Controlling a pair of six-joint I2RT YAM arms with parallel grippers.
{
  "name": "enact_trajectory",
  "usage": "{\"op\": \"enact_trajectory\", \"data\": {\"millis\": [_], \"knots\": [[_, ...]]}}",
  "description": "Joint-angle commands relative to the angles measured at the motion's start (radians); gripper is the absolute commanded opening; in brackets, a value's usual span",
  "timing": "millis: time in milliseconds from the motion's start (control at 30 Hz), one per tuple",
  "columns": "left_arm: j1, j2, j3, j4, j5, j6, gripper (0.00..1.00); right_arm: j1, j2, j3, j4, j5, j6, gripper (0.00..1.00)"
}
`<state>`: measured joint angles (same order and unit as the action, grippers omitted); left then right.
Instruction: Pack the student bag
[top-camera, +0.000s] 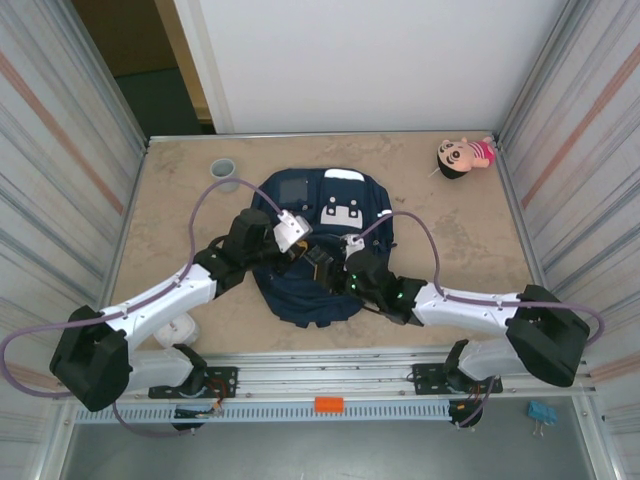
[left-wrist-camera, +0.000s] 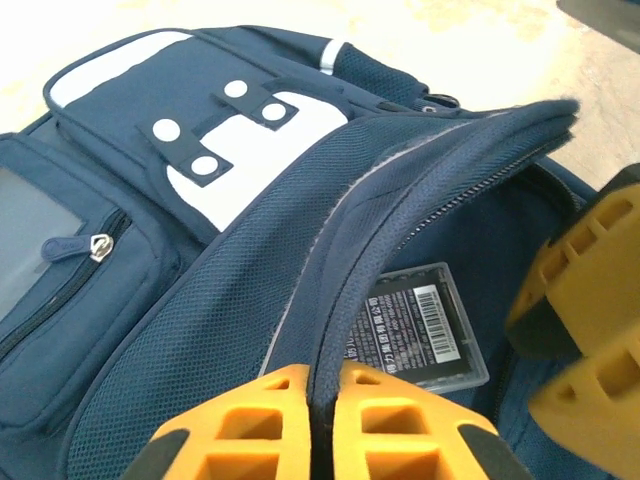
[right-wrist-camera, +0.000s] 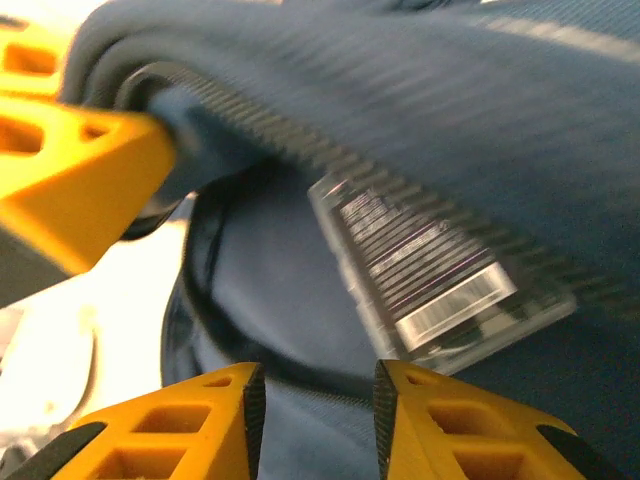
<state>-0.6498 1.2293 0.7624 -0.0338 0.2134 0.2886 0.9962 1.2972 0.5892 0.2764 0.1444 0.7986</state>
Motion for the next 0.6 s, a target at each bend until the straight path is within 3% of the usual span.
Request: {"op": "enact_trajectory", "data": {"millis": [0,67,167,300,367,467,567], "knots": [[-0.016,-0.038,0.013,-0.074,0.122,0.119,0.26,0.004,-0.082,-0.01,-0.017,-0.002,-0.076,0.37],[-0.024,-0.033,0.038,-0.155,0.137,0.148,0.5,0.011,-0.151,0.009,-0.097,-0.001,-0.172,0.41],[-0.016,-0.054,0.035,-0.172,0.101,0.085,0.69,0.025,-0.251,0.023,-0.216,0.027,-0.313,0.42],[-0.009,-0.153,-0.042,-0.094,0.086,-0.01,0.78,0.022,-0.301,0.055,-0.352,0.028,-0.568,0.43],[-0.001,-0.223,-0.084,-0.056,0.045,-0.093,0.82,0.021,-0.296,0.098,-0.437,0.026,-0.754,0.5],[0.05,-0.32,-0.147,-0.024,-0.016,-0.243,0.86,0.021,-0.211,0.141,-0.476,-0.004,-1.025,0.54],[0.133,-0.385,-0.198,-0.039,-0.094,-0.397,0.88,0.02,-0.099,0.169,-0.403,-0.032,-1.131,0.54]]}}
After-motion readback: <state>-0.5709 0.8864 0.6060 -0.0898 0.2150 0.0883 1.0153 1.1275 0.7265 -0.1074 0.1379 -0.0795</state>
